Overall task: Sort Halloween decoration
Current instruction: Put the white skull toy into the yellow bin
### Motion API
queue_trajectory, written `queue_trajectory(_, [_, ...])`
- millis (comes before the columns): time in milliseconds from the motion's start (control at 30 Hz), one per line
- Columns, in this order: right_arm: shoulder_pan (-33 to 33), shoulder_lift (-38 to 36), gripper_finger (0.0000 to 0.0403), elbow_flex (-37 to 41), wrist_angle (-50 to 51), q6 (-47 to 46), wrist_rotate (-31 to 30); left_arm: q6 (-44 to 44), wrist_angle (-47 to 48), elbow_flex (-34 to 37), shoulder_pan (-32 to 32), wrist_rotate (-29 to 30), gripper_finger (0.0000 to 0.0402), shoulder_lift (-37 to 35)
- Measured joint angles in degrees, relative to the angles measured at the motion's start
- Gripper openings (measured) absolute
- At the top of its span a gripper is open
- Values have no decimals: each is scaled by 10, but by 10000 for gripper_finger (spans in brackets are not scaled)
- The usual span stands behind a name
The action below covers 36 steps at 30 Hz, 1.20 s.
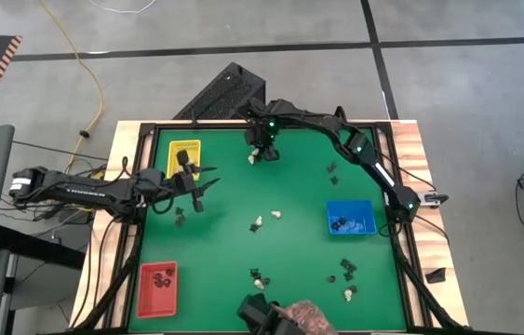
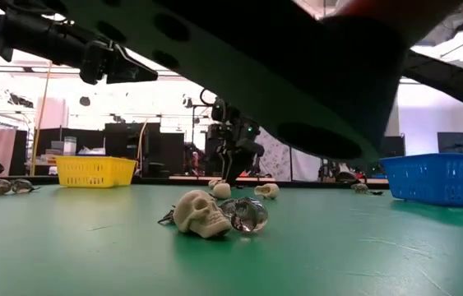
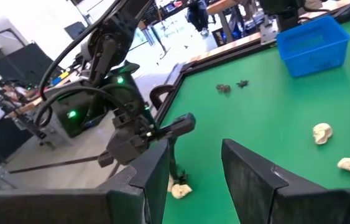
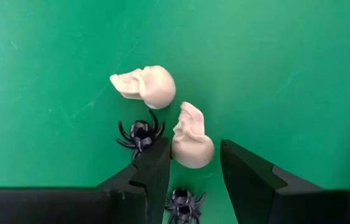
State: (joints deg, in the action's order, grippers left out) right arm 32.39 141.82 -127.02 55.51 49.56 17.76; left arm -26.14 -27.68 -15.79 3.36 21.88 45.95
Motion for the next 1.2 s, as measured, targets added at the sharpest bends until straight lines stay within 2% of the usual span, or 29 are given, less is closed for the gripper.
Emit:
queue_trajectory(267, [-1,0,165,0,9,-15,1,3,0,0,19,-6,137,0])
queue_trajectory(533, [-1,-3,112,0,7,-17,3,4,1,0,20,-6,137,0])
queue_trajectory(733, [1,-42,98,0,32,-39,3,3,3,0,20,-4,137,0])
queue_trajectory(833, [7,-78,97,0,65,-53,25,3,3,0,20,-3,137,0])
queue_trajectory(933, [13,-110,97,0,104,-71,76,-4,4,0,20,2,137,0])
queue_trajectory(1067, [13,-139,97,0,79,-133,155,-7,4,0,20,56,137,0])
queue_trajectory(1200, [-13,-131,96,5,-50,-241,164,10,-9,-4,20,163,137,0])
